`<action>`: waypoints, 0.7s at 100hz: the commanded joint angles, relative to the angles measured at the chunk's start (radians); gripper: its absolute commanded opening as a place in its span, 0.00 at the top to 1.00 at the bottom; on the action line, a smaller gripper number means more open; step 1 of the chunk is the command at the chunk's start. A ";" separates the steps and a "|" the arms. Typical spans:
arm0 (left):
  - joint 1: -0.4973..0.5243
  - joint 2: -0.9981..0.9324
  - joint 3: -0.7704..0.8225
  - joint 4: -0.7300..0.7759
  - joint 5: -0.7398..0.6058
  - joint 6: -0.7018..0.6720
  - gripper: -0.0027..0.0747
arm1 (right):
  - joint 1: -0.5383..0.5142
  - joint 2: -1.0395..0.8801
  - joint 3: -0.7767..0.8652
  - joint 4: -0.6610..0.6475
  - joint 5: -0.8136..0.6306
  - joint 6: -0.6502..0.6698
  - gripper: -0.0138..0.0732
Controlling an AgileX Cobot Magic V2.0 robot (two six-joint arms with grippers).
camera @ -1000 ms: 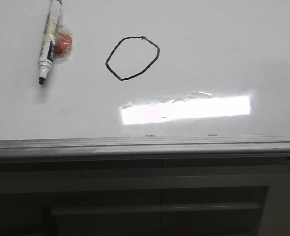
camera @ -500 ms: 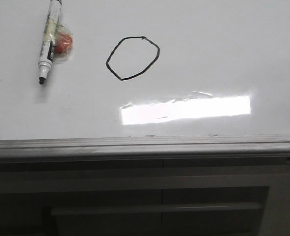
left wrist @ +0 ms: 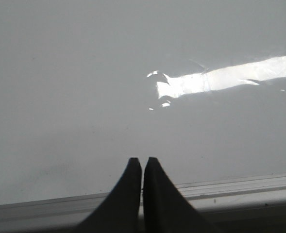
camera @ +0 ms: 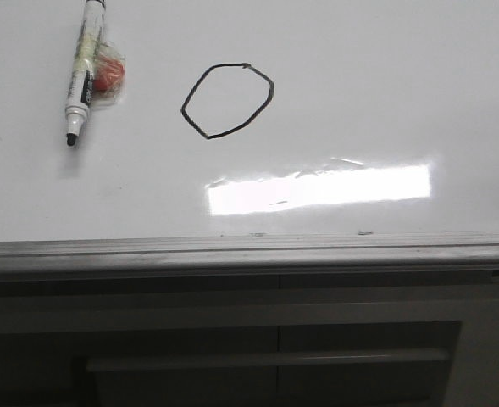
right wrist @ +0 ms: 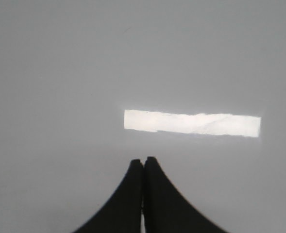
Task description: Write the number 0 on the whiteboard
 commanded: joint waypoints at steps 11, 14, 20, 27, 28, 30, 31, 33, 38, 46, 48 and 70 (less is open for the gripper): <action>0.004 -0.016 0.031 -0.008 -0.072 0.002 0.99 | -0.004 0.007 -0.012 -0.284 0.034 0.272 0.93; 0.004 -0.016 0.031 -0.008 -0.072 0.002 0.99 | -0.008 0.007 0.002 -0.425 0.041 0.482 0.93; 0.004 -0.016 0.031 -0.008 -0.072 0.002 0.99 | -0.017 0.007 0.028 -0.782 0.054 0.854 0.93; 0.004 -0.016 0.031 -0.008 -0.072 0.002 0.99 | -0.047 0.007 0.059 -1.144 0.109 1.294 0.93; 0.004 -0.016 0.031 -0.008 -0.072 0.002 0.99 | -0.057 0.007 0.061 -1.176 0.130 1.369 0.93; 0.004 -0.016 0.031 -0.008 -0.072 0.002 0.99 | -0.074 0.007 0.066 -1.270 0.166 1.471 0.93; 0.004 -0.016 0.031 -0.008 -0.072 0.002 0.99 | -0.080 0.007 0.068 -1.331 0.180 1.502 0.93; 0.004 -0.016 0.031 -0.008 -0.072 0.002 0.99 | -0.099 0.007 0.070 -1.421 0.228 1.591 0.93; 0.004 -0.016 0.031 -0.008 -0.072 0.002 0.99 | -0.146 0.005 0.070 -1.595 0.348 1.757 0.93; 0.004 -0.016 0.031 -0.008 -0.072 0.002 0.99 | -0.214 -0.016 0.072 -1.736 0.489 1.855 0.93; 0.004 -0.016 0.031 -0.008 -0.072 0.002 0.99 | -0.223 -0.025 0.074 -1.763 0.496 1.860 0.93; 0.004 -0.016 0.031 -0.008 -0.072 0.002 0.99 | -0.297 -0.187 0.199 -1.835 0.340 2.022 0.93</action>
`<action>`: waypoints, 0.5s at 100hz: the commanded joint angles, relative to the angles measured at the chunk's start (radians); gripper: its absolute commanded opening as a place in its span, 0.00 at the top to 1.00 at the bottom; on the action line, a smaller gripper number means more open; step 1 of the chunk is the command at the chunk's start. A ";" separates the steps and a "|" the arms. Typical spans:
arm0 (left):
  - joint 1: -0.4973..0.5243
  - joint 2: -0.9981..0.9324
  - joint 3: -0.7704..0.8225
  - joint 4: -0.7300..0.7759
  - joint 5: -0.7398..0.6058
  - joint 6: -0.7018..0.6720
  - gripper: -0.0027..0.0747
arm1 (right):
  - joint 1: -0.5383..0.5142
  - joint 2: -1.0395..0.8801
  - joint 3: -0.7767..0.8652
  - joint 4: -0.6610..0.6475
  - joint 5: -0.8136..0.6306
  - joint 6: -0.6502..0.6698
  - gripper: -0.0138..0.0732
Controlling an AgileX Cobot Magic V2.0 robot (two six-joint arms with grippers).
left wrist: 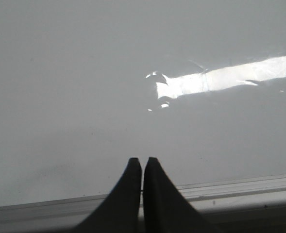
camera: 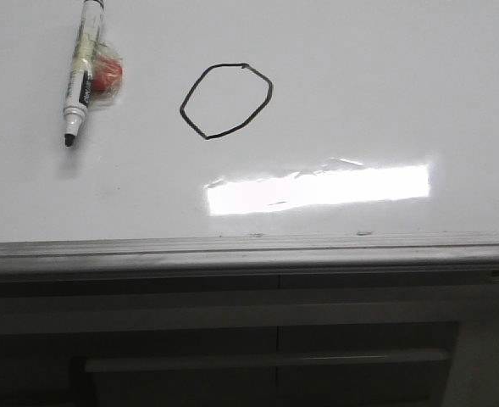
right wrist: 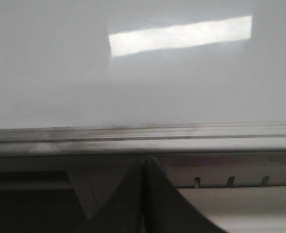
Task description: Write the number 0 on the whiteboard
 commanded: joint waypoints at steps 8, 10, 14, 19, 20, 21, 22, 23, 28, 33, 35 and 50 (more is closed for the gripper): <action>0.004 -0.016 0.031 -0.008 -0.072 0.002 0.99 | -0.012 -0.094 0.035 -0.086 -0.072 0.119 0.93; 0.004 -0.016 0.031 -0.008 -0.072 0.002 0.99 | -0.012 -0.104 0.035 -0.097 -0.056 0.128 0.93; 0.004 -0.016 0.031 -0.008 -0.072 0.002 0.99 | -0.012 -0.123 0.036 -0.102 -0.032 0.130 0.93; 0.004 -0.016 0.031 -0.008 -0.072 0.002 0.99 | -0.012 -0.141 0.036 -0.104 0.000 0.130 0.93; 0.004 -0.016 0.031 -0.008 -0.072 0.002 0.99 | -0.012 -0.145 0.036 -0.104 0.005 0.130 0.93; 0.004 -0.016 0.031 -0.008 -0.072 0.002 0.99 | -0.012 -0.147 0.036 -0.104 0.014 0.130 0.93; 0.004 -0.016 0.031 -0.008 -0.072 0.002 0.99 | -0.012 -0.149 0.036 -0.106 0.019 0.130 0.93; 0.004 -0.016 0.031 -0.008 -0.072 0.002 0.99 | -0.012 -0.151 0.036 -0.105 0.028 0.130 0.93; 0.004 -0.016 0.031 -0.008 -0.072 0.002 0.99 | -0.012 -0.151 0.036 -0.110 0.040 0.130 0.93; 0.004 -0.016 0.031 -0.008 -0.072 0.002 0.99 | -0.012 -0.151 0.036 -0.110 0.038 0.130 0.93; 0.004 -0.016 0.031 -0.008 -0.072 0.002 0.99 | -0.012 -0.151 0.036 -0.110 0.038 0.130 0.93; 0.004 -0.016 0.031 -0.008 -0.072 0.002 0.99 | -0.012 -0.151 0.036 -0.110 0.031 0.130 0.93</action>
